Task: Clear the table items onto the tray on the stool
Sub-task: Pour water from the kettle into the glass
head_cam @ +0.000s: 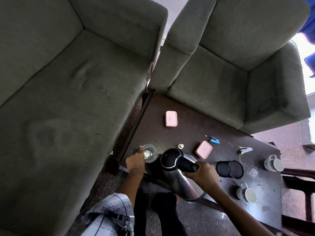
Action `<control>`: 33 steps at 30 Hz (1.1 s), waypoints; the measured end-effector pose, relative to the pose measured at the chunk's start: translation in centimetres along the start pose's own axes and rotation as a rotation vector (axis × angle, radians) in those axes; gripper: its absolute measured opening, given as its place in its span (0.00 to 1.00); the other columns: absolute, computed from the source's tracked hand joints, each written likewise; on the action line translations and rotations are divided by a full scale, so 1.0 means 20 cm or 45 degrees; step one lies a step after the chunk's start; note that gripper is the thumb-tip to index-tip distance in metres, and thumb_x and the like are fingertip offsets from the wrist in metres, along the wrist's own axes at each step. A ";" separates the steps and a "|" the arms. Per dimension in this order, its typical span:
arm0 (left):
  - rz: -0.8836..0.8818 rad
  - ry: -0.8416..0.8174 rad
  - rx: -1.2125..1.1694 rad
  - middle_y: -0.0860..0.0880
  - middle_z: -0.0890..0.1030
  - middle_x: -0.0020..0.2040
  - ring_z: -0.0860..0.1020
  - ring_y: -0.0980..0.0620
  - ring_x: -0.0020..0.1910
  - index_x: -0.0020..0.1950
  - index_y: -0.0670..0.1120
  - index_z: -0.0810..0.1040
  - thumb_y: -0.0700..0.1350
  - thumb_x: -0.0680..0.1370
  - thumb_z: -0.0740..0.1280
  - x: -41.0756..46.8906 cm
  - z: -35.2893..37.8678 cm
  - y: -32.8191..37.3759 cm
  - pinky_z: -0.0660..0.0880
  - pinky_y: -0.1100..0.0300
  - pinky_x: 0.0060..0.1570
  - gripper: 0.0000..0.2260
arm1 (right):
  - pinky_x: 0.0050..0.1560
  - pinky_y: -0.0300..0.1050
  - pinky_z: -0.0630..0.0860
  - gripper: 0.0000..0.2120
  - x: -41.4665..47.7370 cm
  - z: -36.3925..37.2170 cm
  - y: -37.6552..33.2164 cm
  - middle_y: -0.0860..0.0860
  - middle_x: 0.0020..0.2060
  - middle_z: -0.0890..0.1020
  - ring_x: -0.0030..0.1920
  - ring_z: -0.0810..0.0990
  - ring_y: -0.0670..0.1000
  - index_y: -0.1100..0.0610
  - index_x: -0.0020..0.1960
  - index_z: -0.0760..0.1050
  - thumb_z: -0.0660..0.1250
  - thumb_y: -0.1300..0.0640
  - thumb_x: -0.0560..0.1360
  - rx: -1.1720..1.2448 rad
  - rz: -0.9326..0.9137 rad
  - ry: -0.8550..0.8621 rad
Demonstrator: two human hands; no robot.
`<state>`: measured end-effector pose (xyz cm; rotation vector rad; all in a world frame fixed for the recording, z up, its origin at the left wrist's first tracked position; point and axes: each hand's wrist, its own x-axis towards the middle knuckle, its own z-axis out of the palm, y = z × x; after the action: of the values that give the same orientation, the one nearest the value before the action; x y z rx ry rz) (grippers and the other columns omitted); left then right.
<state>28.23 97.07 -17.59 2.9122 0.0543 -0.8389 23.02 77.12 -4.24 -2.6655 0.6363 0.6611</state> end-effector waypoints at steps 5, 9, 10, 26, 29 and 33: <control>-0.010 0.006 -0.051 0.47 0.81 0.57 0.81 0.49 0.55 0.75 0.50 0.54 0.47 0.80 0.60 0.00 0.03 -0.01 0.75 0.57 0.51 0.26 | 0.28 0.40 0.63 0.22 -0.01 0.00 -0.01 0.50 0.30 0.75 0.34 0.73 0.52 0.50 0.27 0.62 0.73 0.41 0.63 -0.007 0.027 0.005; -0.031 0.009 -0.055 0.47 0.82 0.57 0.81 0.49 0.54 0.76 0.52 0.52 0.46 0.80 0.59 0.01 0.05 -0.01 0.75 0.57 0.51 0.26 | 0.33 0.40 0.65 0.22 -0.02 0.00 -0.01 0.50 0.31 0.75 0.34 0.74 0.52 0.50 0.27 0.62 0.73 0.41 0.63 0.002 0.033 -0.002; -0.037 0.008 -0.051 0.47 0.82 0.56 0.81 0.49 0.54 0.76 0.52 0.52 0.45 0.80 0.58 0.01 0.05 -0.01 0.75 0.57 0.50 0.26 | 0.34 0.41 0.65 0.22 -0.02 0.00 -0.01 0.50 0.32 0.75 0.34 0.74 0.52 0.50 0.27 0.62 0.73 0.41 0.63 -0.003 0.032 -0.005; -0.045 -0.034 -0.059 0.47 0.81 0.57 0.81 0.48 0.54 0.76 0.51 0.51 0.43 0.80 0.58 0.01 0.05 -0.01 0.75 0.57 0.51 0.27 | 0.34 0.41 0.66 0.20 -0.02 0.00 -0.04 0.50 0.32 0.76 0.39 0.79 0.55 0.50 0.28 0.64 0.73 0.41 0.63 -0.018 0.023 -0.023; -0.032 -0.047 -0.045 0.47 0.81 0.58 0.81 0.48 0.54 0.77 0.51 0.49 0.40 0.80 0.56 0.00 0.04 -0.01 0.75 0.57 0.51 0.27 | 0.34 0.41 0.67 0.20 -0.01 0.00 -0.04 0.50 0.32 0.76 0.39 0.79 0.56 0.50 0.28 0.64 0.72 0.41 0.63 -0.011 0.024 -0.024; -0.012 -0.061 -0.036 0.47 0.80 0.59 0.80 0.48 0.55 0.77 0.50 0.49 0.37 0.80 0.54 0.00 0.03 -0.01 0.75 0.57 0.51 0.27 | 0.34 0.42 0.67 0.20 0.00 0.01 -0.04 0.50 0.32 0.77 0.40 0.80 0.56 0.51 0.27 0.65 0.72 0.41 0.62 0.016 0.034 -0.041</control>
<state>27.85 97.24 -18.07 2.8663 0.0754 -0.9019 23.33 77.81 -4.21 -2.6335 0.6664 0.7029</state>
